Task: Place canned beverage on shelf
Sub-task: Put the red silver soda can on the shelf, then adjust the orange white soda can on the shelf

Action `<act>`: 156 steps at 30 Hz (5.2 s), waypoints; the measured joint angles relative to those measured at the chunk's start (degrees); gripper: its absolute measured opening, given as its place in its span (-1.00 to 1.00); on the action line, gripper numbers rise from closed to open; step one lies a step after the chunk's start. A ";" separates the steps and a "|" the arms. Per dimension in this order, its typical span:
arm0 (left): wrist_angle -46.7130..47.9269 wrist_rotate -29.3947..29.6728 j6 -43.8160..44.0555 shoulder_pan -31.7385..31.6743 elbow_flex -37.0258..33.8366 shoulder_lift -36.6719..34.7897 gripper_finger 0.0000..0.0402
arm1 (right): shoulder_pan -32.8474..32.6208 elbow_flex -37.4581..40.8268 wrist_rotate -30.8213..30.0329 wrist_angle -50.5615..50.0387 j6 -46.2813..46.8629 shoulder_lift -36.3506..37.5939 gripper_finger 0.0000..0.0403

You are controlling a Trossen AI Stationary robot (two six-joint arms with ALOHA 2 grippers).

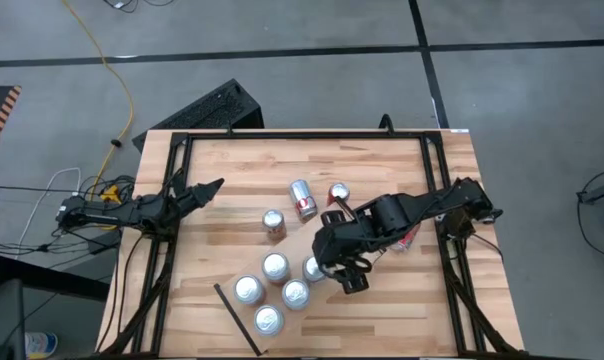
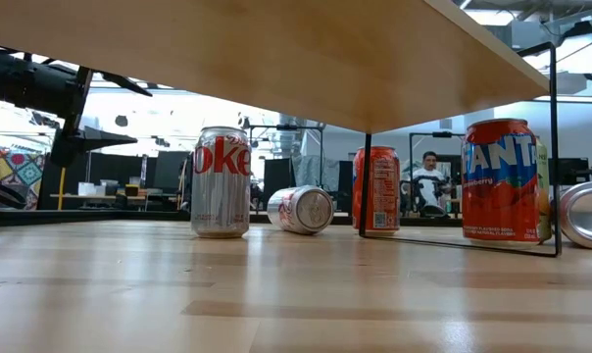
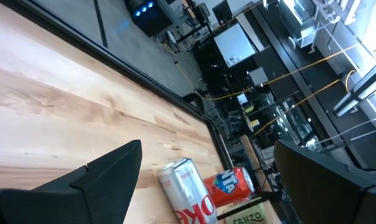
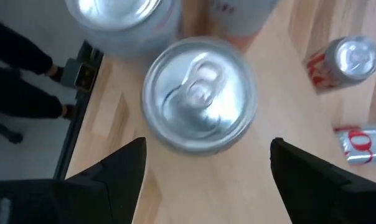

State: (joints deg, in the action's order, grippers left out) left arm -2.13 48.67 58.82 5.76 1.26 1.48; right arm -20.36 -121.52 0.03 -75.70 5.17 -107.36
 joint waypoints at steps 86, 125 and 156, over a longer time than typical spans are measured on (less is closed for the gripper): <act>0.24 3.09 0.32 -0.02 0.00 0.01 0.75 | 12.96 3.77 16.50 15.87 -22.98 0.07 0.57; 0.22 3.14 0.30 -0.02 0.02 0.01 0.75 | 13.51 4.38 9.07 13.71 -20.08 0.90 0.57; 0.20 2.96 1.66 -0.02 0.00 0.01 0.75 | 14.44 4.60 14.57 17.45 -22.21 -3.50 -0.96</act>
State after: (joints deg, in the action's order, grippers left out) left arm -1.93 51.64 60.47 5.74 1.26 1.50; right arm -5.92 -116.92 14.60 -58.25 -17.04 -110.86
